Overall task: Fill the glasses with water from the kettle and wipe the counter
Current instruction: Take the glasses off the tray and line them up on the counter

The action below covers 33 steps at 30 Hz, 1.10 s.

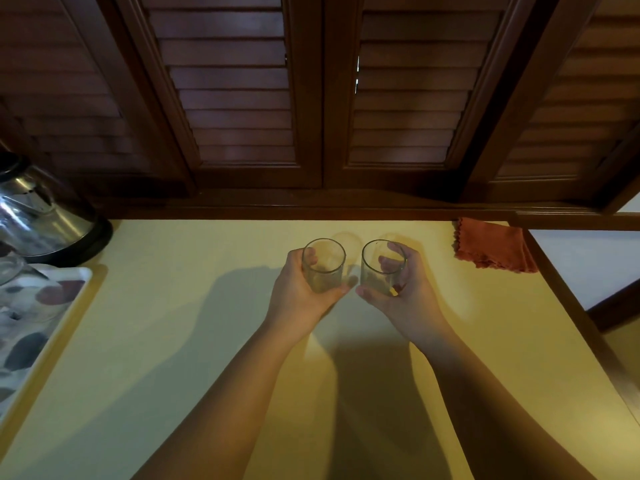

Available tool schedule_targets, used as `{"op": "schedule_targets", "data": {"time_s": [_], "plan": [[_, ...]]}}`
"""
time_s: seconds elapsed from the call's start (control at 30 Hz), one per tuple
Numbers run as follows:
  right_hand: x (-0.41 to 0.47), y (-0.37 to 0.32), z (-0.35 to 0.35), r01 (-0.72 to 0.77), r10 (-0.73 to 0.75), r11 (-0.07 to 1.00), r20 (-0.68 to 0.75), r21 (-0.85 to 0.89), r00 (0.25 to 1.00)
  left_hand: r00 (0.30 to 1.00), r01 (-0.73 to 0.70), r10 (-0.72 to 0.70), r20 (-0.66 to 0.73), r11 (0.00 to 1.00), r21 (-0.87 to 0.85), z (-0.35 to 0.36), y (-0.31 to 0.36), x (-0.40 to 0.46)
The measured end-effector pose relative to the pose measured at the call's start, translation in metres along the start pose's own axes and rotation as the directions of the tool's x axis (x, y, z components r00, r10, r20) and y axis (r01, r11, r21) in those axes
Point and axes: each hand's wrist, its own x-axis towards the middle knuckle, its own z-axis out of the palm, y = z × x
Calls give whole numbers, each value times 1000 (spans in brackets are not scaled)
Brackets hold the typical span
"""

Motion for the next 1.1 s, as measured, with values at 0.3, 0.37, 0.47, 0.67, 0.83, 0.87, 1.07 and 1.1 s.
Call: {"op": "schedule_targets", "data": {"time_s": [0.3, 0.37, 0.47, 0.67, 0.83, 0.87, 1.07, 1.1], "plan": [[-19, -83, 6, 290, -306, 939, -68, -185, 949, 987, -121, 138, -80, 974, 191, -88, 29, -57], [-22, -107, 14, 375, -382, 894, 20, -244, 924, 966, -157, 213, -144, 933, 325, -123, 38, -72], [-26, -140, 38, 486, -456, 841, 173, -236, 873, 914, -164, 295, -279, 897, 412, -176, 45, -97], [-44, -191, 112, 592, -505, 797, 407, -118, 761, 861, -71, 314, -400, 853, 517, -269, 32, -155], [-70, -218, 187, 683, -553, 727, 531, -70, 642, 838, -15, 314, -445, 830, 557, -332, 4, -211], [-77, -224, 202, 693, -553, 718, 558, -57, 619, 844, 10, 286, -454, 838, 546, -344, -4, -221], [-115, -251, 292, 750, -522, 660, 692, -43, 499, 861, 92, 213, -462, 828, 553, -417, -55, -257], [-121, -255, 307, 753, -516, 656, 701, -47, 493, 869, 97, 203, -451, 824, 559, -429, -64, -259]]}}
